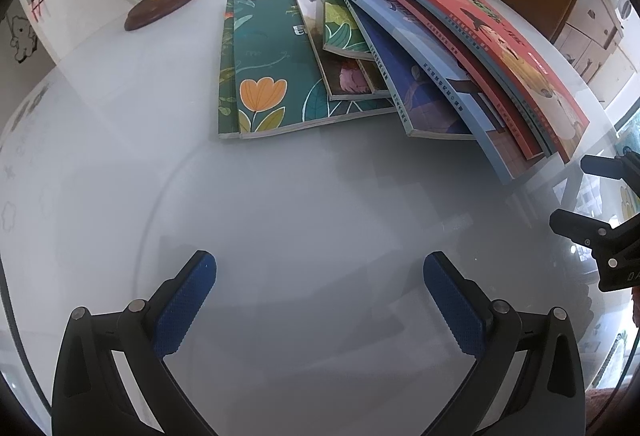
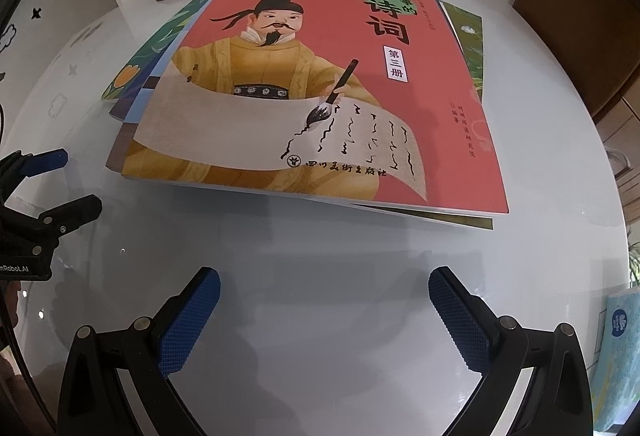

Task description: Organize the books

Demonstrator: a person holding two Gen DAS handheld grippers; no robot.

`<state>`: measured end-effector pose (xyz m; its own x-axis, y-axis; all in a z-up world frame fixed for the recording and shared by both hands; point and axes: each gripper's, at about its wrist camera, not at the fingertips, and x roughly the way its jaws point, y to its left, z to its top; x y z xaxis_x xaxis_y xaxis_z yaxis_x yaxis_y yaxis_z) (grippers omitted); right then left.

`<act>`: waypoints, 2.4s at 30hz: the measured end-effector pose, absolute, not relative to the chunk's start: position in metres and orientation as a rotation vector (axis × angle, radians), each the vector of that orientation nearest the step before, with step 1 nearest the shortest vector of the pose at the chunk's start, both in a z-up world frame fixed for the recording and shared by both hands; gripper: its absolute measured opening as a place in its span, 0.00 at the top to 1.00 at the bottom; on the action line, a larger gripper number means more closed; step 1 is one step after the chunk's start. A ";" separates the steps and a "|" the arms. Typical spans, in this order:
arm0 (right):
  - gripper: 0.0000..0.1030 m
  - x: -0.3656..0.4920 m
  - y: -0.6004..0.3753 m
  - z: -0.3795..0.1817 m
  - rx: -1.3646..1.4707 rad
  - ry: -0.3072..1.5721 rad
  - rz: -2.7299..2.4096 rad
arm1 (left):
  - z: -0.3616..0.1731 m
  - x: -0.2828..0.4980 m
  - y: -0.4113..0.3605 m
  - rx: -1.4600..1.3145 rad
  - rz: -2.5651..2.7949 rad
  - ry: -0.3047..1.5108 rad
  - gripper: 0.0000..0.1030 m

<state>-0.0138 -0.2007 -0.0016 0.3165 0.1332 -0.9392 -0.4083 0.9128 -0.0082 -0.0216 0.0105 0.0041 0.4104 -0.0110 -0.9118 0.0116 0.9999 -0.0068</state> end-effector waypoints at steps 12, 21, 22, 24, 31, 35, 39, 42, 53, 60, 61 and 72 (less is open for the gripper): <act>0.00 -0.017 -0.199 -0.001 -0.267 1.195 0.365 | 0.002 -0.025 0.009 -0.001 -0.008 1.142 0.00; 0.00 -0.012 -0.200 -0.001 -0.274 1.196 0.374 | 0.001 -0.027 0.009 -0.004 -0.002 1.138 0.00; 0.00 -0.012 -0.199 -0.001 -0.274 1.197 0.374 | 0.001 -0.028 0.009 -0.002 -0.004 1.136 0.00; 0.00 -0.011 -0.199 -0.001 -0.275 1.197 0.375 | 0.001 -0.029 0.010 -0.001 -0.006 1.132 0.00; 0.00 -0.008 -0.202 -0.002 -0.279 1.194 0.385 | 0.001 -0.030 0.010 -0.001 -0.006 1.131 0.00; 0.00 -0.006 -0.203 -0.002 -0.282 1.193 0.391 | 0.001 -0.030 0.010 -0.001 -0.005 1.132 0.00; 0.00 -0.005 -0.204 -0.003 -0.283 1.192 0.393 | 0.001 -0.032 0.010 0.000 -0.008 1.135 0.00; 0.00 -0.005 -0.204 -0.003 -0.283 1.192 0.393 | 0.001 -0.034 0.010 0.000 -0.008 1.132 0.00; 0.00 -0.001 -0.201 -0.002 -0.331 1.271 0.444 | 0.002 -0.020 0.011 0.012 -0.031 1.289 0.01; 0.04 -0.017 -0.233 0.036 -0.303 1.176 0.563 | 0.037 -0.013 0.021 -0.034 -0.017 1.201 0.05; 0.04 -0.019 -0.234 0.040 -0.326 1.162 0.573 | 0.045 -0.010 0.021 -0.040 -0.022 1.182 0.05; 0.05 0.013 -0.235 0.061 -0.446 1.047 0.586 | 0.092 0.050 0.001 -0.122 -0.037 1.088 0.05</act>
